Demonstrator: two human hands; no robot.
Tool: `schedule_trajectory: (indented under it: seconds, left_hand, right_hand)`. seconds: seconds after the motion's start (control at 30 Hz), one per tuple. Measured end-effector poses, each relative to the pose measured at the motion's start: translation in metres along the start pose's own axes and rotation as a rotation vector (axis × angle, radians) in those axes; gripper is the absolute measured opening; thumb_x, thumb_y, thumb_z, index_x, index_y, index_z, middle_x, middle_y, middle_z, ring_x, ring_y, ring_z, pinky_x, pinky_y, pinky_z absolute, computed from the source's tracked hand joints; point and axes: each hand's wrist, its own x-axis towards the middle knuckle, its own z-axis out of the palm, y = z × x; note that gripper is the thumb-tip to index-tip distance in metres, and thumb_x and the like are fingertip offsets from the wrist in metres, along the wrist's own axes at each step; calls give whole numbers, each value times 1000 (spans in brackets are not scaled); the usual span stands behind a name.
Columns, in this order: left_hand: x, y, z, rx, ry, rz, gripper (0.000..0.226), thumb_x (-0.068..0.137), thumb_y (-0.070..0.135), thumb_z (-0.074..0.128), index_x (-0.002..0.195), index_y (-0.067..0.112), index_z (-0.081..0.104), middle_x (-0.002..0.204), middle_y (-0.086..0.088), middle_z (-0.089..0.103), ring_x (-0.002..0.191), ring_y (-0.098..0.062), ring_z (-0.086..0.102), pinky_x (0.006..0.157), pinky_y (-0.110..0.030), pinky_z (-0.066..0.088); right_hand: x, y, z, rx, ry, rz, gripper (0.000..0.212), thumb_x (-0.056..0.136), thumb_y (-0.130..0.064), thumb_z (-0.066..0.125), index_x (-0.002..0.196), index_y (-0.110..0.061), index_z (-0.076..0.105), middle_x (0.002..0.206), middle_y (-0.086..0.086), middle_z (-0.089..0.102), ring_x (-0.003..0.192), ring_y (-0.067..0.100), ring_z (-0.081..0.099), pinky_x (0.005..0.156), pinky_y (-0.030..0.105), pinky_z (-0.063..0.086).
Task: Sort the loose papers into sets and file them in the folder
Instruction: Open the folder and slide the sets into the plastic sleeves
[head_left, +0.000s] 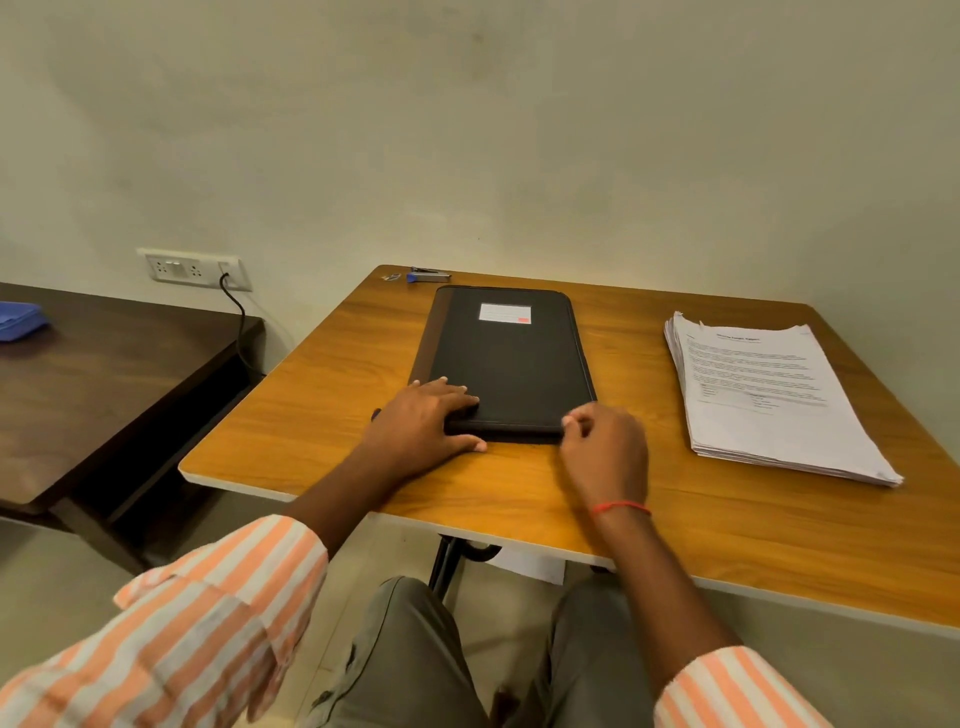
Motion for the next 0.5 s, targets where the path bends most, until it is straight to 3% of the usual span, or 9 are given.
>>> schedule_trajectory:
  seconds: [0.1, 0.2, 0.27, 0.4, 0.47, 0.5]
  left_hand:
    - [0, 5, 9, 10, -1, -25, 64, 93, 63, 54, 148, 31, 48, 156, 3, 45, 149, -18, 32, 124, -46, 21]
    - [1, 5, 14, -14, 4, -40, 57, 99, 59, 46, 148, 31, 47, 156, 3, 45, 149, -19, 31, 125, -46, 20]
    - [0, 3, 17, -37, 33, -35, 53, 102, 54, 43, 148, 28, 49, 154, 2, 48, 148, -20, 34, 124, -45, 21]
    - [-5, 1, 19, -200, 236, -27, 54, 101, 57, 37, 137, 26, 62, 139, -1, 62, 136, -22, 52, 117, -42, 37]
    - [-10, 2, 16, -340, 404, -53, 45, 101, 53, 47, 131, 25, 67, 122, -3, 73, 114, -20, 68, 99, -36, 53]
    - [-12, 2, 14, -416, 477, -81, 39, 102, 48, 50, 128, 26, 69, 109, -3, 76, 95, -16, 72, 81, -29, 57]
  right_hand:
    - [21, 20, -11, 8, -62, 155, 25, 99, -33, 59, 115, -14, 64, 115, 6, 61, 111, 26, 55, 89, 33, 49]
    - [33, 24, -12, 243, -113, 214, 24, 104, -25, 48, 94, -11, 65, 93, 5, 63, 89, 22, 58, 61, 21, 41]
    - [37, 27, -15, 272, -89, 233, 26, 105, -21, 45, 96, -10, 67, 92, 4, 63, 86, 20, 57, 57, 20, 36]
    - [42, 28, -11, 205, -171, 108, 27, 103, -22, 48, 117, -14, 70, 106, 5, 66, 96, 21, 59, 74, 27, 44]
    - [40, 33, -2, 82, -211, -10, 28, 98, -31, 58, 118, -19, 73, 112, 8, 68, 106, 26, 60, 91, 31, 48]
    - [37, 35, 1, 23, -211, -42, 29, 94, -37, 63, 116, -22, 74, 111, 7, 68, 108, 26, 60, 96, 35, 50]
